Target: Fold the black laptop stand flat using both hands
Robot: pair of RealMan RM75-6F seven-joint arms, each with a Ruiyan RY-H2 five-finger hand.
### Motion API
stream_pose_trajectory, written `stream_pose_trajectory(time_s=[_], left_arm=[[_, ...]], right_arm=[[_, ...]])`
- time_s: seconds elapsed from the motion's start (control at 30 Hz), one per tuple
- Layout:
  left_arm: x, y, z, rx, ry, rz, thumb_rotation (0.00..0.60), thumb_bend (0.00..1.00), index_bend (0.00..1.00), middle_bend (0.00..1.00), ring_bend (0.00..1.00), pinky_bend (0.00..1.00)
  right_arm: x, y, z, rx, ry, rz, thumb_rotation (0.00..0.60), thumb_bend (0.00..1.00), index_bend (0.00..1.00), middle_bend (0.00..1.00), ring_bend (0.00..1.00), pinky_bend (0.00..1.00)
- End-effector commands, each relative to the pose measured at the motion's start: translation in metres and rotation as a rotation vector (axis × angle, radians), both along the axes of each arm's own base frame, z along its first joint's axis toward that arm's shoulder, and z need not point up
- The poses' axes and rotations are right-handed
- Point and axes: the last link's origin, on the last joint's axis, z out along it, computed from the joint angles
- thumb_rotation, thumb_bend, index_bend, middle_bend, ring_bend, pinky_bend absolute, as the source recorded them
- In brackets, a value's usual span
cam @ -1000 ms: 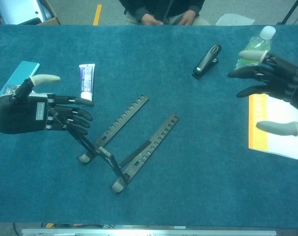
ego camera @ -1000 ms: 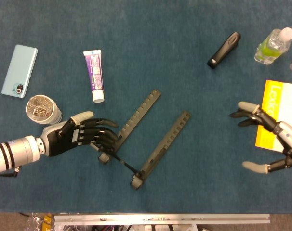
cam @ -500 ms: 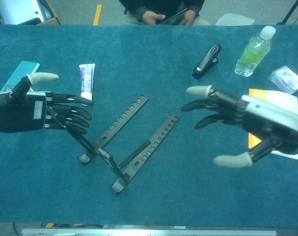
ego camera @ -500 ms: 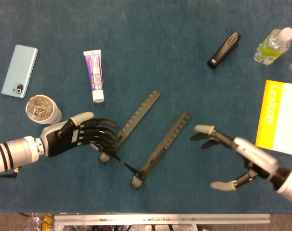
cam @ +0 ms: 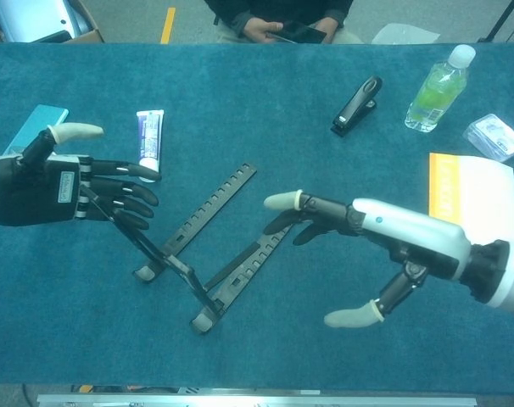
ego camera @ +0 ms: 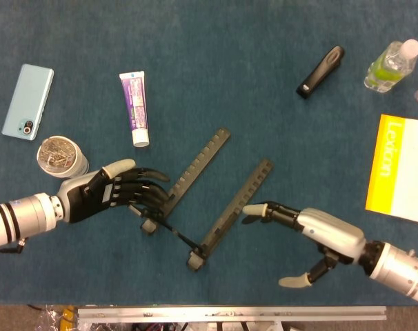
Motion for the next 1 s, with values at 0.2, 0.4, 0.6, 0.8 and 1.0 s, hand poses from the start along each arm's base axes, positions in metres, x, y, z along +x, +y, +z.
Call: stream_pose_trajectory(time_s=[0.2,0.4,0.6,0.8,1.0], left_arm=[[0.000,0.003,0.001,0.005,0.002,-0.002,0.085,0.34,0.19,0.30,0.23,0.18],[0.000,0.005,0.001,0.006,0.003,-0.001,0.088,0.34,0.19,0.30,0.23,0.18],[-0.002,0.007,0.001,0.009,0.000,0.005,0.090,0.34,0.19,0.30,0.23,0.18],[-0.003,0.008,0.003,0.015,-0.004,0.009,0.088,0.34,0.19,0.30,0.23,0.18],[-0.005,0.008,0.006,0.022,-0.007,0.016,0.089,0.34,0.19,0.30,0.23,0.18]], right_arm=[[0.014,-0.009,-0.016,-0.231,0.216,0.305,0.600,0.14,0.06,0.17,0.05,0.18],[0.021,-0.010,-0.027,-0.329,0.320,0.453,0.600,0.14,0.06,0.17,0.05,0.17],[0.031,-0.016,-0.046,-0.413,0.436,0.600,0.600,0.14,0.06,0.17,0.04,0.16],[0.038,-0.022,-0.054,-0.432,0.476,0.639,0.600,0.14,0.05,0.17,0.04,0.14],[0.047,-0.021,-0.059,-0.440,0.489,0.682,0.600,0.14,0.05,0.17,0.04,0.14]])
